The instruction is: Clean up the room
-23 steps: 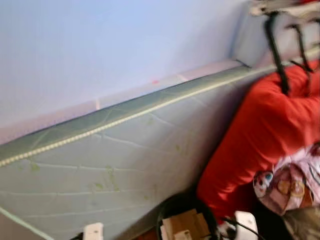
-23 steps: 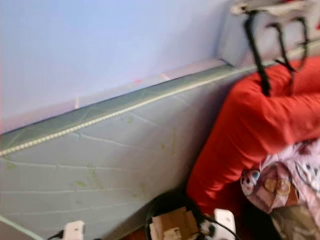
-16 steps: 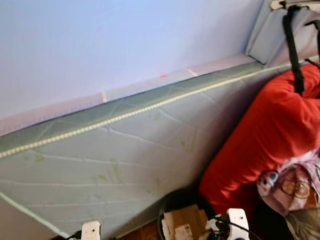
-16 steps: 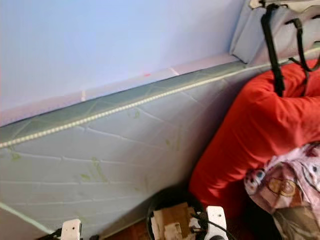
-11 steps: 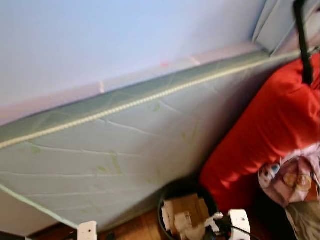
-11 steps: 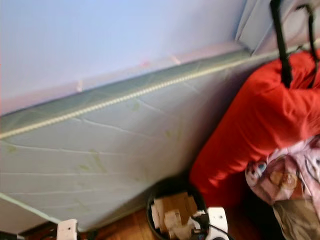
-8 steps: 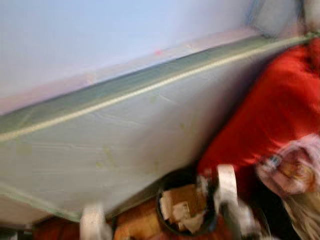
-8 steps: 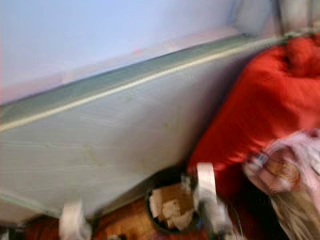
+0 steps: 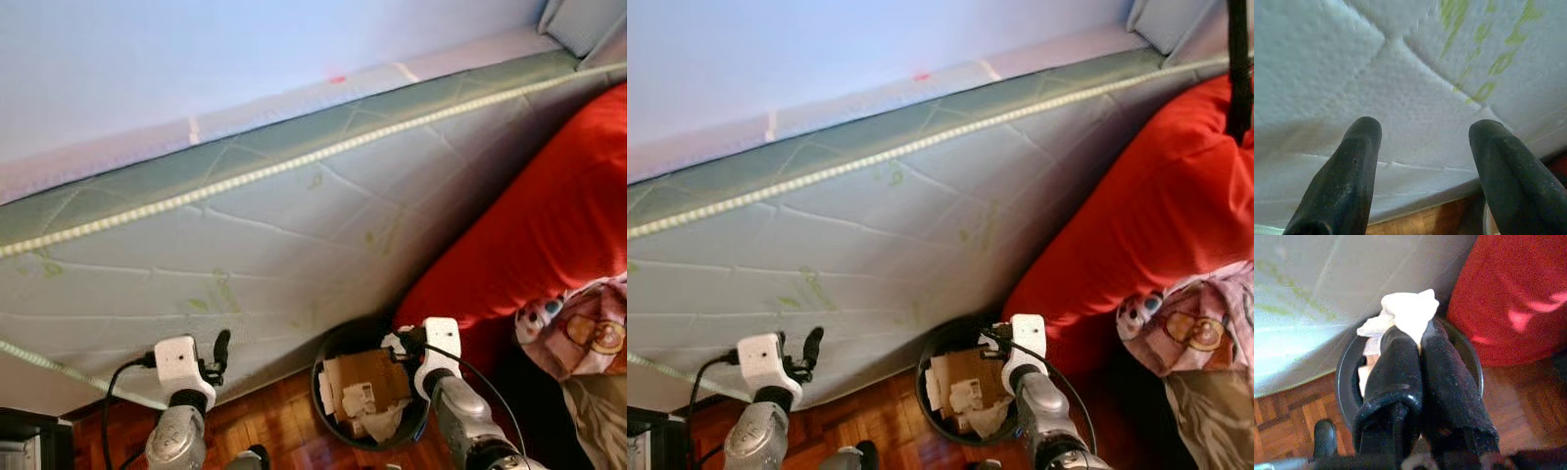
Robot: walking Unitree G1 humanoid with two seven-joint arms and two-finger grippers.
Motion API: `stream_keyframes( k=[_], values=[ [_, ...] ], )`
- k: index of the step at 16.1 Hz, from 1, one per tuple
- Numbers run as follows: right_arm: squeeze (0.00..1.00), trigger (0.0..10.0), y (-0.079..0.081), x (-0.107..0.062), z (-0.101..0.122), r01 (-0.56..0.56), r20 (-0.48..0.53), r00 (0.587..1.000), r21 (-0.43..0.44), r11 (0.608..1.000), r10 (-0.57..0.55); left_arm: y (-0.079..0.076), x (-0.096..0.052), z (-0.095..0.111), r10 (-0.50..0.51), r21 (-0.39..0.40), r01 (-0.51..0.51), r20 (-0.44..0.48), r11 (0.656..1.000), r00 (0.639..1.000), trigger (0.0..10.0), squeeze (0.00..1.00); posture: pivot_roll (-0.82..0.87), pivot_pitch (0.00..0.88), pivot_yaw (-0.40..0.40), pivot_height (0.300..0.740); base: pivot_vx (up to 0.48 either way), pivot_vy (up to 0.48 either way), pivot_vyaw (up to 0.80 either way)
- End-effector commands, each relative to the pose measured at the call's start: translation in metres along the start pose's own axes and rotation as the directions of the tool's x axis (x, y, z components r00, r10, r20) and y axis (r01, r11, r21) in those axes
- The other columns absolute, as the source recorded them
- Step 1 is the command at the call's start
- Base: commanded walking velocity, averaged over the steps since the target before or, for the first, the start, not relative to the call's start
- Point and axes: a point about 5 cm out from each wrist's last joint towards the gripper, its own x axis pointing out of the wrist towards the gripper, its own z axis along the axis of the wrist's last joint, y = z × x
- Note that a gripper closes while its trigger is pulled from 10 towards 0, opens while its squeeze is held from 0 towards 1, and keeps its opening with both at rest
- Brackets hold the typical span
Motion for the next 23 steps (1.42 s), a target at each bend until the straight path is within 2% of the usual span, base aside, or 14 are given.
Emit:
stream_keyframes(
  k=[1,4,8,11,12,13,14,23],
  values=[
    [0.0,10.0,-0.005,-0.005,-0.015,0.017,-0.054,0.998,0.011,1.0,-0.016,0.001,-0.011,0.0,0.007,-0.001,-0.007,-0.002,1.0,1.0,10.0,0.0,0.13,0.334,0.005,0.74,0.0,0.0,0.0],
    [0.0,10.0,-0.003,-0.005,-0.017,0.016,-0.065,0.998,0.02,1.0,-0.014,0.002,-0.022,0.01,0.004,0.01,-0.004,0.022,1.0,1.0,10.0,0.0,0.17,0.39,0.012,0.74,0.0,0.0,0.0],
    [0.0,10.0,0.004,-0.001,-0.01,0.006,-0.051,0.999,0.031,1.0,-0.005,0.0,-0.024,0.027,0.005,0.012,-0.006,0.035,1.0,0.999,10.0,0.0,0.19,0.425,0.019,0.74,0.0,0.0,0.0],
    [0.0,10.0,0.007,0.001,-0.005,-0.009,-0.036,0.999,0.042,0.999,0.01,-0.003,-0.026,0.031,-0.003,0.015,0.003,0.029,1.0,1.0,10.0,0.0,0.19,0.433,0.022,0.74,0.0,0.0,0.0],
    [0.93,10.0,0.008,0.001,-0.004,-0.011,-0.027,1.0,0.044,0.999,0.012,-0.002,-0.028,0.031,0.001,0.014,-0.002,0.026,1.0,1.0,10.0,0.0,0.2,0.435,0.02,0.74,0.0,0.0,0.0],
    [0.93,10.0,0.008,0.001,-0.003,-0.011,-0.025,1.0,0.044,0.999,0.013,-0.002,-0.029,0.031,0.002,0.014,-0.003,0.023,1.0,1.0,10.0,0.0,0.2,0.435,0.02,0.74,0.0,0.0,0.0],
    [1.0,10.0,0.008,0.001,-0.003,-0.012,-0.022,1.0,0.048,0.999,0.013,-0.002,-0.03,0.032,0.005,0.015,-0.006,0.012,1.0,1.0,10.0,0.0,0.2,0.436,0.018,0.74,0.0,0.0,0.0],
    [1.0,10.0,0.01,0.001,-0.004,-0.038,-0.03,0.999,0.052,0.998,0.039,-0.001,-0.031,0.032,0.017,0.013,-0.017,-0.017,1.0,1.0,10.0,0.0,0.19,0.442,0.009,0.74,0.0,0.0,0.0]
  ],
)
